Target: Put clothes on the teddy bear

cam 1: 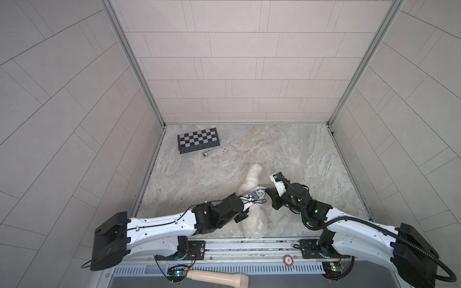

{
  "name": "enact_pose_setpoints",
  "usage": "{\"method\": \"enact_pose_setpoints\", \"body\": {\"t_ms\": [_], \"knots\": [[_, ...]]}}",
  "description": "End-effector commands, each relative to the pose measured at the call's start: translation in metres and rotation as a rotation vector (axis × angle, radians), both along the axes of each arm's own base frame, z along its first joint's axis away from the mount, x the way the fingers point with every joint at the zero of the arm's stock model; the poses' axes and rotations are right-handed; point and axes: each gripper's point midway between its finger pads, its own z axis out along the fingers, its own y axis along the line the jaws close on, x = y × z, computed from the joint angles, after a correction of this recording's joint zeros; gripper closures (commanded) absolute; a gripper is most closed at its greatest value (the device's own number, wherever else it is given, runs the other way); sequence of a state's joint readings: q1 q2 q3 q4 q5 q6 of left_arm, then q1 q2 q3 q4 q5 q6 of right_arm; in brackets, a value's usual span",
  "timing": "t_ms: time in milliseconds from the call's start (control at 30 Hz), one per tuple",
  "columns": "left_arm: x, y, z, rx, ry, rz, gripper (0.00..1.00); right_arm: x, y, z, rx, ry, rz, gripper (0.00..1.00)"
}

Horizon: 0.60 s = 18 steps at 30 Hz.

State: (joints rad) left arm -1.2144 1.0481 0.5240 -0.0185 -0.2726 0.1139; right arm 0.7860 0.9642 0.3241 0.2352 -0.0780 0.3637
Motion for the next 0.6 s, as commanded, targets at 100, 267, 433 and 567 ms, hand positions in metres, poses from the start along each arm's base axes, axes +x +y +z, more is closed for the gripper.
{"method": "enact_pose_setpoints", "body": {"t_ms": [100,267,433,567], "knots": [[-0.005,0.006,0.009,-0.044,0.025,0.014,0.73,-0.004,0.004,0.020,0.051,-0.085,0.010,1.00],[-0.016,-0.014,0.057,-0.211,0.079,-0.040,0.76,-0.014,0.011,0.049,0.141,-0.167,0.055,1.00],[-0.013,-0.011,0.076,-0.328,0.116,0.021,0.73,-0.022,0.014,0.067,0.205,-0.192,0.087,1.00],[-0.008,-0.008,0.084,-0.433,0.179,0.073,0.70,-0.022,0.016,0.067,0.202,-0.194,0.100,1.00]]}}
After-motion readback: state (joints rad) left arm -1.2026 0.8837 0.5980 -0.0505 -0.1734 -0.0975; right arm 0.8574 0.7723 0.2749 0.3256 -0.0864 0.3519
